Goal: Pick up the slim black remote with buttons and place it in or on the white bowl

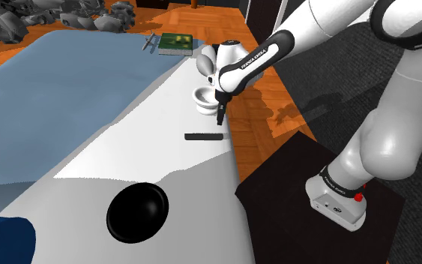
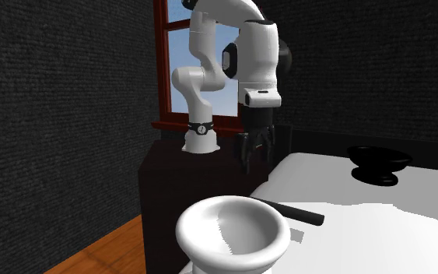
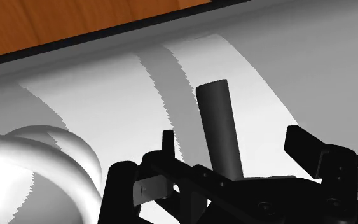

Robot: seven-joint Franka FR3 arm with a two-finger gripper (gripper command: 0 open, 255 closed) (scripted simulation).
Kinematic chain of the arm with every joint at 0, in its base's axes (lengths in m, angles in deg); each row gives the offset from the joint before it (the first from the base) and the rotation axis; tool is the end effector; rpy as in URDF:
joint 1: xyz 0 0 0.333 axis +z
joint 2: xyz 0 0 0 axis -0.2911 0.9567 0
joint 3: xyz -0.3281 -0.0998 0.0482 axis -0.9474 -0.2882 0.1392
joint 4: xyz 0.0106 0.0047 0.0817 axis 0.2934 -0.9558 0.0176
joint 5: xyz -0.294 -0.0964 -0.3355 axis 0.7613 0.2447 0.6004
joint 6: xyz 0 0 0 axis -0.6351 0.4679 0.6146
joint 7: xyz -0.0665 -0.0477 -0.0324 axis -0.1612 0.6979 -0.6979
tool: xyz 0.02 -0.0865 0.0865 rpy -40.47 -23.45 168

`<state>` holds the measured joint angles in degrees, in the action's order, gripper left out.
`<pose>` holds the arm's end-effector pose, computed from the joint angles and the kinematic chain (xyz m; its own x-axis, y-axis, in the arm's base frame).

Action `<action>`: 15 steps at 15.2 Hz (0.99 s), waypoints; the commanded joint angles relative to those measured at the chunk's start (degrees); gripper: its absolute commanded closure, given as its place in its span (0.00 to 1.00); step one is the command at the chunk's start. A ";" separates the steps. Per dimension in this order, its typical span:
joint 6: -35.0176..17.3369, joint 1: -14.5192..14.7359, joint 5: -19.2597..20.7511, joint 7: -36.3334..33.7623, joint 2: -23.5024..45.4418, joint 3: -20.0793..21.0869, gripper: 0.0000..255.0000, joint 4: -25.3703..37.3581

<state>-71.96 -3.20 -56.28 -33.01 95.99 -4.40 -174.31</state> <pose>0.5693 0.1041 0.2096 0.7840 0.6201 -0.0291 0.6179 -0.7840 -0.0600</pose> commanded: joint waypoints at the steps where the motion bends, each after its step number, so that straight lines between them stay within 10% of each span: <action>1: -2.29 0.32 -0.80 1.99 3.99 1.18 0.00 1.71; 15: -9.45 0.83 -1.87 5.79 17.10 3.98 0.00 7.77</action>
<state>-81.24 -2.33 -58.13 -27.29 112.89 -0.42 -166.60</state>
